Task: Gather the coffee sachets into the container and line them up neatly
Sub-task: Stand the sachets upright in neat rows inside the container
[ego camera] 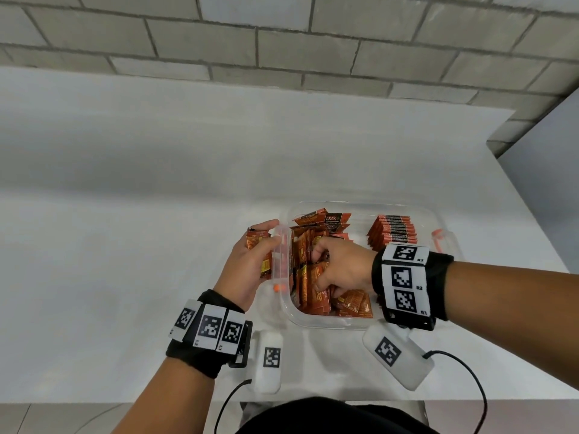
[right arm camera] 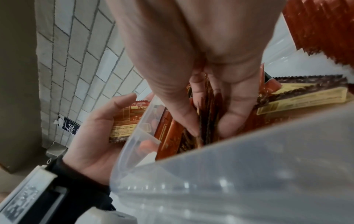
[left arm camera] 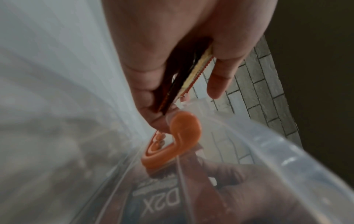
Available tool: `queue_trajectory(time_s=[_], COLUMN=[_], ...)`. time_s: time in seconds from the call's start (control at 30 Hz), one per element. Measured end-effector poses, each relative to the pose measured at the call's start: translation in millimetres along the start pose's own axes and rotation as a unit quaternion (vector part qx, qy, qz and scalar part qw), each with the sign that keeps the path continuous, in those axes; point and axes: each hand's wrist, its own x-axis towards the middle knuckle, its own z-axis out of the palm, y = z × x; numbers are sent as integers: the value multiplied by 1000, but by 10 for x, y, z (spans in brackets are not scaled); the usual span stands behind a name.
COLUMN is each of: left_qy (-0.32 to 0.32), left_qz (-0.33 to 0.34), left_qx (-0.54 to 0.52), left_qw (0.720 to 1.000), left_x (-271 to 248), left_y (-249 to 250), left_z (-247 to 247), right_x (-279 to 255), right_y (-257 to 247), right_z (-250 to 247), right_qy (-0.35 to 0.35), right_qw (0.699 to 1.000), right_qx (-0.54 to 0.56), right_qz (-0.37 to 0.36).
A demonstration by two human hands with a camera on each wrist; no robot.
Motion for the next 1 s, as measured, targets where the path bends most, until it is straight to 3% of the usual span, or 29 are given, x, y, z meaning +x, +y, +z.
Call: queue_trajectory(time_s=[0.43,0.7,1.0], left_qy=[37,55,95], left_qz=[25,32,46], left_qx=[0,16,4], left_qw=[999,998,994], left_x=[-4,4,32], left_y=[96,112,167], left_z=[-113,-137,-128], right_x=[-222,-401,-414], right_y=[232,280,247], right_z=[-439,-428,-615], right_qy=[74,127,168], right_qw=[996,978,977], right_qx=[30,-118,-10], right_qz=[-32,-120,-133])
